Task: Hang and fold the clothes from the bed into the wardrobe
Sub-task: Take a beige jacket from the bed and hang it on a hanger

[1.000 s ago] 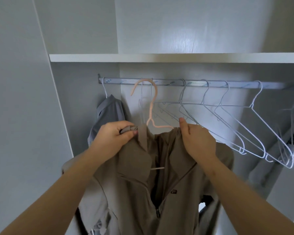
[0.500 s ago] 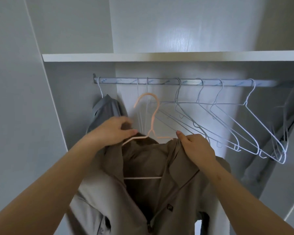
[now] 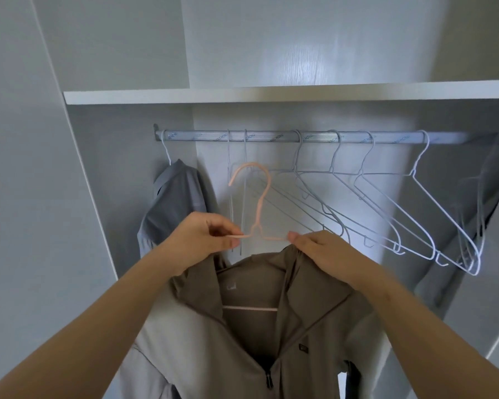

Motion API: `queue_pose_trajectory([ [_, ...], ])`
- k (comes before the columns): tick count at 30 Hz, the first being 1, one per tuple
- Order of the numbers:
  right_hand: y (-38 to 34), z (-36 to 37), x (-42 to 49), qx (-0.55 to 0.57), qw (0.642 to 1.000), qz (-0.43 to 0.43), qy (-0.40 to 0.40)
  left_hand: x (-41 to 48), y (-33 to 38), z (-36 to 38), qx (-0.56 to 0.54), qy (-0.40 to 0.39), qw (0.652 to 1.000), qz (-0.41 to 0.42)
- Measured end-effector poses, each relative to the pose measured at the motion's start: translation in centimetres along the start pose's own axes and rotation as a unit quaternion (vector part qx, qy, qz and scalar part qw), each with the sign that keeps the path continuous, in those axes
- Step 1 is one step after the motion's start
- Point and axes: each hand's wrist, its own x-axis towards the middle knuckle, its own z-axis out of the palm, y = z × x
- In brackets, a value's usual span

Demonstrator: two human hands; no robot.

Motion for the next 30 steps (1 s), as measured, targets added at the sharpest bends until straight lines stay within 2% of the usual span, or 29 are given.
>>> queue_pose_trajectory([
  [3, 0.0, -0.8, -0.6, 0.057, 0.995, -0.001, -0.083, 0.2, -0.4, 0.6, 0.011, 0.017, 1.000, 0.017],
  [7, 1.1, -0.4, -0.7, 0.115, 0.990, 0.047, -0.068, 1.0, -1.6, 0.9, 0.046, 0.015, 0.998, -0.033],
  [12, 2.7, 0.8, -1.9, 0.244, 0.953, 0.163, -0.071, 1.4, -4.1, 1.1, -0.019, 0.192, 0.971, -0.142],
  [15, 2.9, 2.0, -2.1, 0.313, 0.926, 0.192, -0.090, 1.4, -5.6, 1.5, -0.016, 0.245, 0.951, -0.189],
  [20, 1.2, 5.8, -1.4, 0.361, 0.906, 0.174, -0.135, 0.8, -6.6, 1.9, -0.052, 0.270, 0.935, -0.225],
  [25, -3.0, 10.2, 1.7, 0.281, 0.949, 0.090, -0.109, 1.0, -7.7, -0.8, -0.072, 0.322, 0.917, -0.226],
  [30, -7.4, 12.5, 6.3, 0.292, 0.953, 0.049, -0.061, 2.8, -9.0, -3.4, -0.081, 0.338, 0.911, -0.220],
])
